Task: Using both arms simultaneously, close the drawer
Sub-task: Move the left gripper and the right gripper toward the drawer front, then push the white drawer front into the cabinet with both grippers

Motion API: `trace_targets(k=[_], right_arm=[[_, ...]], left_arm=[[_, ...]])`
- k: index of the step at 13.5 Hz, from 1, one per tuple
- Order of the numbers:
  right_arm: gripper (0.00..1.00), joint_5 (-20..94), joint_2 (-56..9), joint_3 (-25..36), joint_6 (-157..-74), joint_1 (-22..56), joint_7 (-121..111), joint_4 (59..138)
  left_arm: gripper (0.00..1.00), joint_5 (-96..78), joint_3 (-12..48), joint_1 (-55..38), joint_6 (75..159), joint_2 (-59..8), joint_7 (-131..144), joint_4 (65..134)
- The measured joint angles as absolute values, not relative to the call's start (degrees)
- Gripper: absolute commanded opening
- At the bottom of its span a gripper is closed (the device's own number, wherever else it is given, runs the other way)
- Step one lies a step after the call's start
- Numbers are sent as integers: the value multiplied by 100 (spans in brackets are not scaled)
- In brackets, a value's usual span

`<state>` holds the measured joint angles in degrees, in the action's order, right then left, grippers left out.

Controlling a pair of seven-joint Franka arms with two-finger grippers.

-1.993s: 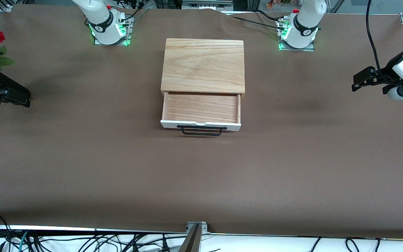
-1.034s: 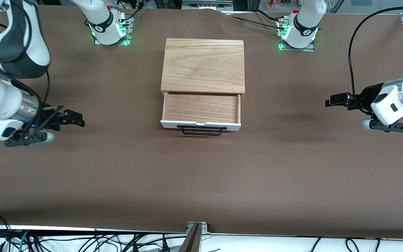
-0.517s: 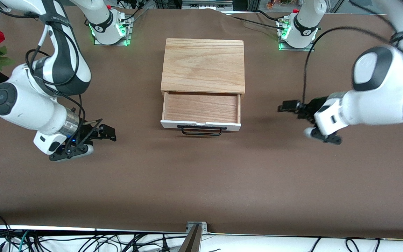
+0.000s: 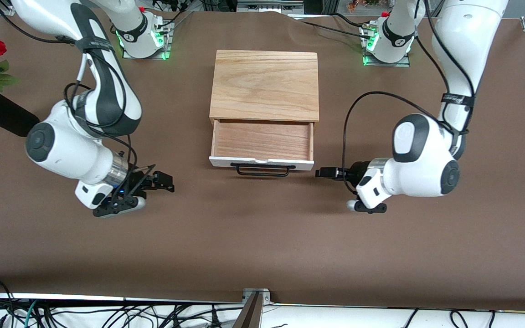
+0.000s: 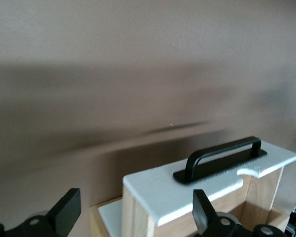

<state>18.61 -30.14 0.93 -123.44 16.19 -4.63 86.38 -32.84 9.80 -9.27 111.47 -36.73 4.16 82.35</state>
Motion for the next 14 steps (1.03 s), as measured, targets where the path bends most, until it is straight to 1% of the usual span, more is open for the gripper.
trace_targets(k=[3, 8, 14], right_arm=[[100, 1945, -3203, 89, -12444, 1867, -387, 8636], [100, 1952, -3354, 79, -12463, 2240, -24, 8634], [100, 1954, -3490, 77, -12447, 2728, 7, 8635]], left_arm=[[100, -3313, 985, -1185, 11415, -3829, 566, 8193], [100, -3696, 985, -1390, 11556, -3927, 605, 8183], [100, -3708, 975, -1577, 11664, -4027, 630, 8182]])
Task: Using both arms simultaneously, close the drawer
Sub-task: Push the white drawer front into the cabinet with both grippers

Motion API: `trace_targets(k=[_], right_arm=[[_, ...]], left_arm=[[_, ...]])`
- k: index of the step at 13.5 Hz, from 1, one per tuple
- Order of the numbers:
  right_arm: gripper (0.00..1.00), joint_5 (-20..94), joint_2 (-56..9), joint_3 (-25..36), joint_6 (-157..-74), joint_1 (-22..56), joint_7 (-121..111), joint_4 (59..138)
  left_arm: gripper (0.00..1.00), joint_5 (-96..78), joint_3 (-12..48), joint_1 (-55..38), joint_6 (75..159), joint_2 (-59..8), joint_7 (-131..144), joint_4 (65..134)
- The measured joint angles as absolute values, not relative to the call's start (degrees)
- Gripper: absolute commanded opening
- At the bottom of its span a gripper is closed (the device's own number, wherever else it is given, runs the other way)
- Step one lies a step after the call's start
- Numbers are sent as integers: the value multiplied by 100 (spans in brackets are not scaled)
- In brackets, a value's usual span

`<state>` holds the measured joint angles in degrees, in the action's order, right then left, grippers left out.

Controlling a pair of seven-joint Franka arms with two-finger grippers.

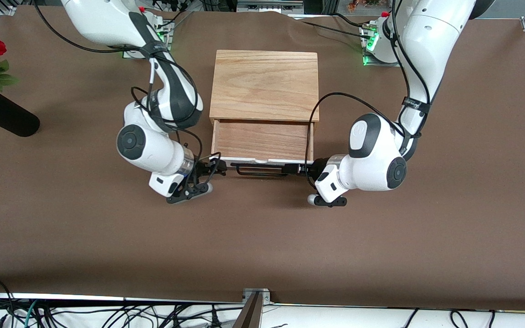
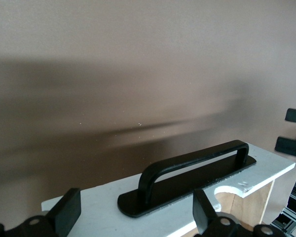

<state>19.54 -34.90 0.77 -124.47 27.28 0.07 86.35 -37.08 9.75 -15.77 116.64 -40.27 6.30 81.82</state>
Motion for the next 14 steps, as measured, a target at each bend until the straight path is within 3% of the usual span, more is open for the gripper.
trace_targets(k=[10, 14], right_arm=[[100, 1960, -3545, 115, -11725, 2873, 242, 8500], [100, 1960, -3552, 111, -11308, 2972, 244, 8469]], left_arm=[[100, -3708, 961, -1577, 11524, -4124, 630, 8236], [100, -3708, 939, -1573, 10910, -4125, 628, 8232]])
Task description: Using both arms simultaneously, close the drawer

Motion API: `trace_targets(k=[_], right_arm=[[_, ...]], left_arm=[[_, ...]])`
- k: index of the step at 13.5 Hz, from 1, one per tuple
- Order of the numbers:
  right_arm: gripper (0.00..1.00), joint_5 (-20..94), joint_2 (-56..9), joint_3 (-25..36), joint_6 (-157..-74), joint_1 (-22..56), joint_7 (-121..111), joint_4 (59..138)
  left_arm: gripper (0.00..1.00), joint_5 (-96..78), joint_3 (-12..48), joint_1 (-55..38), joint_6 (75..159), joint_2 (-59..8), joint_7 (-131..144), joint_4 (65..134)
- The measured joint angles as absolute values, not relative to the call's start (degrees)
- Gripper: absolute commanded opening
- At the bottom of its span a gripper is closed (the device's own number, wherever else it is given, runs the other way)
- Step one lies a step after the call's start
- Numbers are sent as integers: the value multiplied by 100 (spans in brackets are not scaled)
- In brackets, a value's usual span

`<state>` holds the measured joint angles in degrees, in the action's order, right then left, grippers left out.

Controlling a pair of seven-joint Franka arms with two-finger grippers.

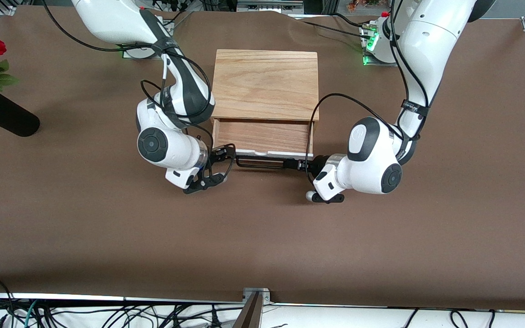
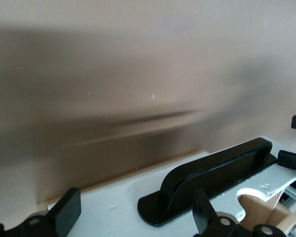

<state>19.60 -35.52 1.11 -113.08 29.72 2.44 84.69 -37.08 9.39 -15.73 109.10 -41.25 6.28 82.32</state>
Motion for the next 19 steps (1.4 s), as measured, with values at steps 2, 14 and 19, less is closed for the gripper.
trace_targets(k=[2, 14, 19], right_arm=[[100, 1960, -3552, 108, -11037, 3068, 244, 8471], [100, 1986, -3553, 113, -9347, 3157, 224, 8457], [100, 1991, -3573, 156, -9167, 3115, 227, 8411]], left_arm=[[100, -3708, 939, -1574, 10507, -4125, 628, 8232], [100, -3400, 971, -1780, 9022, -4125, 622, 8291], [100, -3380, 941, -1708, 9013, -4113, 622, 8253]])
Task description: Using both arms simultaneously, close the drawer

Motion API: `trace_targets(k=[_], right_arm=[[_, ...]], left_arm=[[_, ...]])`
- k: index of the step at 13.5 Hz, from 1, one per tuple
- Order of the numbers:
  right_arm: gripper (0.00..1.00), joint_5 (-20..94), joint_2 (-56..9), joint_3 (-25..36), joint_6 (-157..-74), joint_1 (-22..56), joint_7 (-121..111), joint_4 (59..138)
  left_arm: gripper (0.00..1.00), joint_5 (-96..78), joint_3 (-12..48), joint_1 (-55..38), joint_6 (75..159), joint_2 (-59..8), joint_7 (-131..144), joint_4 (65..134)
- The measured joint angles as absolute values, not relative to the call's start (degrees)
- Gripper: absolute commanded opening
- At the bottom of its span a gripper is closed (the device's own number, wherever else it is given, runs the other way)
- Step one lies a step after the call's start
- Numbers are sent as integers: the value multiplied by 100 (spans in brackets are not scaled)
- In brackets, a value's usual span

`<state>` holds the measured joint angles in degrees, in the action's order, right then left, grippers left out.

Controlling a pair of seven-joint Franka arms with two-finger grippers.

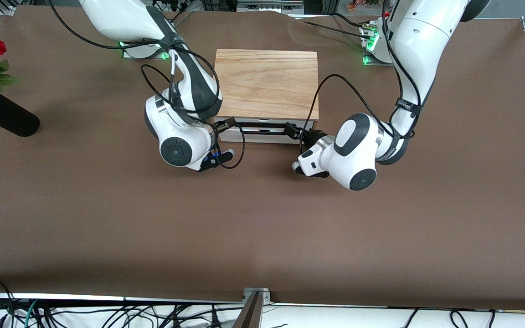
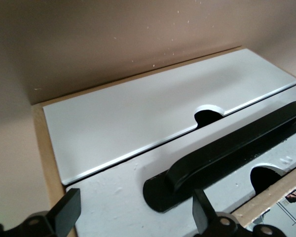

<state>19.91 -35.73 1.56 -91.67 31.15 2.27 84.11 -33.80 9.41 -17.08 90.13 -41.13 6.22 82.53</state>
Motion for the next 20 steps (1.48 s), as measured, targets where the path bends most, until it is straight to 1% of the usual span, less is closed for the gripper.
trace_targets(k=[2, 3, 5, 7, 9, 12, 14, 17, 18, 20], right_arm=[[100, 1986, -3570, 166, -9242, 3091, 204, 8406], [100, 1967, -3563, 189, -9404, 3086, 188, 8378], [100, 1941, -3557, 371, -9660, 3068, 183, 8105], [100, 1937, -3552, 603, -9696, 2913, 164, 7729], [100, 1936, -3545, 693, -9693, 2579, 131, 7451], [100, 1895, -3538, 832, -9660, 2130, 105, 7168], [100, 1762, -3521, 1167, -9630, 2074, 96, 6991], [100, 1576, -3337, 1706, -9528, 2038, 96, 6851], [100, 1394, -3224, 1809, -9498, 1972, 96, 6838], [100, 948, -2914, 1812, -9480, 1745, 96, 6838]], left_arm=[[100, -3345, 897, -1471, 9014, -4058, 615, 8119], [100, -3205, 895, -1314, 9011, -3998, 601, 8012], [100, -2686, 904, -1040, 8994, -3802, 442, 7737], [100, -1989, 906, -913, 8961, -3516, -48, 7562], [100, -1468, 900, -876, 8957, -3190, -277, 7510], [100, -828, 897, -749, 8629, -2696, -381, 7494], [100, -134, 896, -725, 8486, -2364, -738, 7488], [100, 826, 878, -713, 8439, -1967, -1380, 7483], [100, 935, 826, -689, 8437, -1854, -1409, 7481], [100, 955, 667, -574, 8433, -1634, -1334, 7478]])
